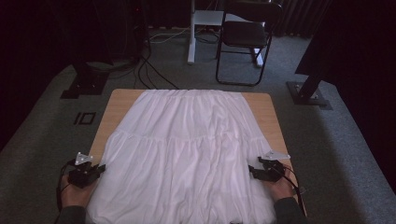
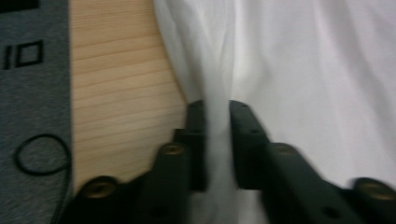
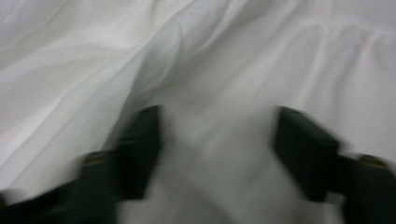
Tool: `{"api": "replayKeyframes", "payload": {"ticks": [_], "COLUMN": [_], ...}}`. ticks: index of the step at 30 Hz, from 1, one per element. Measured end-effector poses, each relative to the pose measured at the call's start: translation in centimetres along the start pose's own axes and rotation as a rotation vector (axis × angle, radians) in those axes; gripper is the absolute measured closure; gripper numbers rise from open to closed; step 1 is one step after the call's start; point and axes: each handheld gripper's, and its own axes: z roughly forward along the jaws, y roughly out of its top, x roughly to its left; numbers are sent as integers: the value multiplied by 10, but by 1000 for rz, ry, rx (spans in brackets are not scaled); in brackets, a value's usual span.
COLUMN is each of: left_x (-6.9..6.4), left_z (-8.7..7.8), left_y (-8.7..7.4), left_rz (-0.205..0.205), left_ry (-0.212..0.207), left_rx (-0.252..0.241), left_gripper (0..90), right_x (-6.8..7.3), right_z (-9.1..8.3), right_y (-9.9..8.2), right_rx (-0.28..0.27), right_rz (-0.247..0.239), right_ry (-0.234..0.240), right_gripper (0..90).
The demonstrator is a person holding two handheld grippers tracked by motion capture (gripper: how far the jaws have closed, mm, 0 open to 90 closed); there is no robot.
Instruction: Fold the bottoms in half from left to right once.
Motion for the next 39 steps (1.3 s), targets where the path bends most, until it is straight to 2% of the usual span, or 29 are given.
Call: {"api": "replayKeyframes", "payload": {"ticks": [2, 3, 5, 6, 8, 9, 11, 12, 14, 16, 19, 21, 23, 27, 29, 32, 34, 36, 38, 39], "left_x": [-1, -2, -3, -4, -3, -1, 3, 7, 14, 23, 36, 47, 60, 83, 95, 110, 109, 99, 86, 76], "left_z": [0, 0, 0, -1, -1, -2, -2, -3, -5, -8, -14, -17, -21, -27, -30, -38, -44, -53, -64, -72], "left_y": [0, -1, -1, -1, 0, 1, 1, 1, 2, 5, 9, 11, 13, 13, 12, 11, 12, 16, 21, 25], "left_rz": [14, 20, 28, 33, 48, 52, 42, 34, 27, 18, 10, -1, -29, -84, -129, -208, -213, -177, -154, -131], "left_ry": [9, 14, 24, 32, 69, 94, 120, 129, 156, 187, 238, 276, 319, 397, 447, 514, 499, 480, 425, 378], "left_rx": [0, -4, -3, 0, 9, 16, 16, 12, 10, 8, 5, 10, 15, 19, 18, 2, -20, -44, -100, -148], "left_gripper": [861, 863, 864, 865, 868, 870, 873, 874, 875, 877, 878, 879, 879, 880, 881, 881, 881, 880, 879, 879], "right_x": [-6, -10, -17, -21, -26, -28, -27, -29, -34, -36, -40, -41, -44, -49, -52, -54, -52, -50, -49, -49], "right_z": [-16, -25, -33, -34, -31, -28, -23, -22, -24, -28, -32, -33, -34, -35, -38, -40, -38, -37, -36, -36], "right_y": [1, 0, -2, -6, -14, -17, -19, -19, -19, -20, -22, -24, -24, -25, -26, -28, -28, -27, -26, -26], "right_rx": [-42, -62, -36, -11, 11, 34, 77, 74, 67, 63, 65, 62, 63, 69, 69, 65, 66, 69, 70, 69], "right_rz": [27, 44, 70, 79, 103, 102, 91, 108, 165, 161, 187, 184, 184, 190, 206, 218, 217, 198, 196, 195], "right_ry": [-63, -94, -179, -206, -221, -209, -230, -220, -146, -151, -176, -190, -204, -263, -292, -302, -282, -278, -270, -265], "right_gripper": [392, 338, 207, 178, 157, 140, 143, 185, 374, 646, 830, 863, 870, 877, 878, 877, 875, 872, 869, 867]}}
